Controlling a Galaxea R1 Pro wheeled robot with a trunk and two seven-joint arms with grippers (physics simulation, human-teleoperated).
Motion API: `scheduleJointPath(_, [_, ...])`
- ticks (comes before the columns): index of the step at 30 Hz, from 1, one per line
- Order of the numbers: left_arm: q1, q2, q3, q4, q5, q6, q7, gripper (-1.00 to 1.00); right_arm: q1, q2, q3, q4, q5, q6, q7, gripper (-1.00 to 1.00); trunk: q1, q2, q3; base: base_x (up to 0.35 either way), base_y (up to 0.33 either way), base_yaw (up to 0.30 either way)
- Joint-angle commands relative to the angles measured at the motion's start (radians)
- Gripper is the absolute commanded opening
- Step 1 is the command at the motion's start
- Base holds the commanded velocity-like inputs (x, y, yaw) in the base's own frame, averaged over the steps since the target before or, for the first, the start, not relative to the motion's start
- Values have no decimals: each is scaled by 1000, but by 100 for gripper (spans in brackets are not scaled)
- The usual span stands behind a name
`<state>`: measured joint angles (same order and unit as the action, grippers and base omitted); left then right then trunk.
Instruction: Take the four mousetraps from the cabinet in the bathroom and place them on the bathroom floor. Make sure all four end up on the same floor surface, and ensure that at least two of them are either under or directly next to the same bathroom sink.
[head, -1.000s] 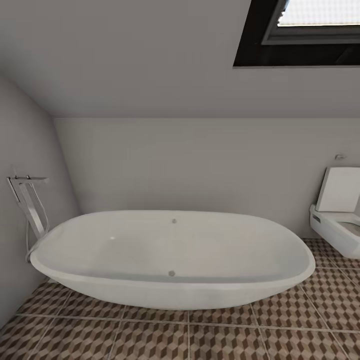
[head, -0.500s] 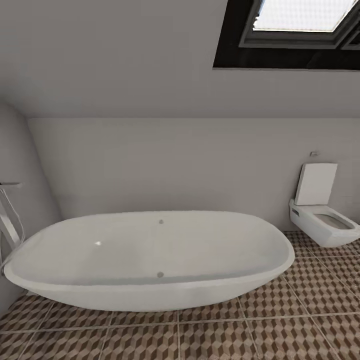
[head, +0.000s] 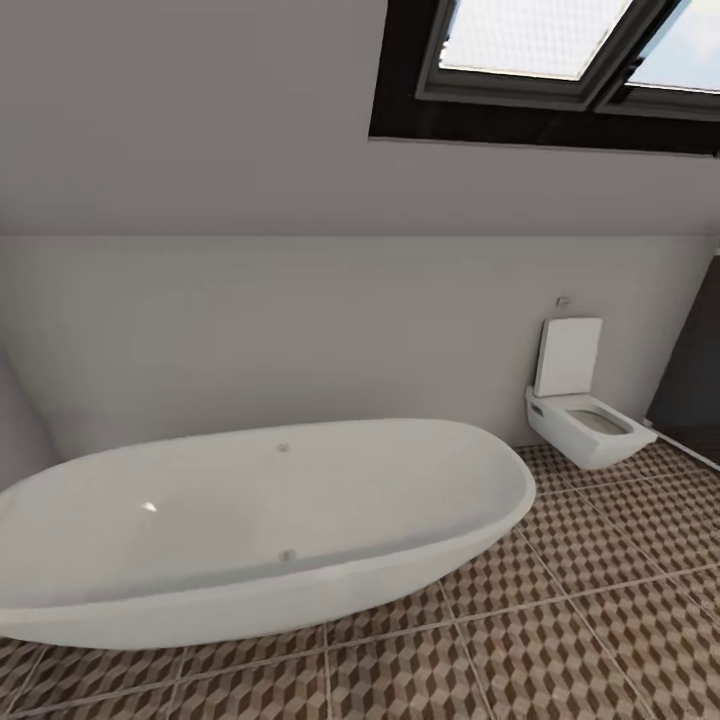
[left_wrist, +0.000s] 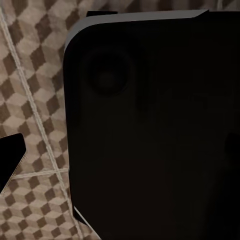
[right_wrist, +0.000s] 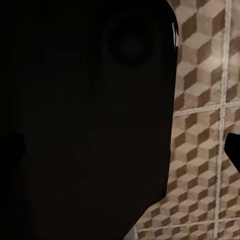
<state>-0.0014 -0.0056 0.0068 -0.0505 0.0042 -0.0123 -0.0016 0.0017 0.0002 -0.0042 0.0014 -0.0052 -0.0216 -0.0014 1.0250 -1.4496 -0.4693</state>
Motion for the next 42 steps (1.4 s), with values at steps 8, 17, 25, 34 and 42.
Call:
scheduleJointPath(8, [0,1,0,0,0,-1,0,100,0,0,0,0,-1,-4,0,100,0,0,-1,0,0,-288])
scheduleJointPath(17, [0,0,0,-1,0,-1,0,100,0,0,0,0,-1,-4,0,100,0,0,-1,0,0,-289])
scheduleJointPath(25, [0,0,0,-1,0,-1,0,100,0,-2,-1,0,-1,-5,0,100,0,0,-1,0,0,-289])
scheduleJointPath(34, [0,-1,0,-1,0,-1,-1,100,0,-3,-1,0,-1,-4,0,100,0,0,-1,0,0,-289])
scheduleJointPath(42, [0,-1,1,-1,0,-1,-1,100,0,-3,-1,0,-1,-5,0,100,0,0,-1,0,0,-289])
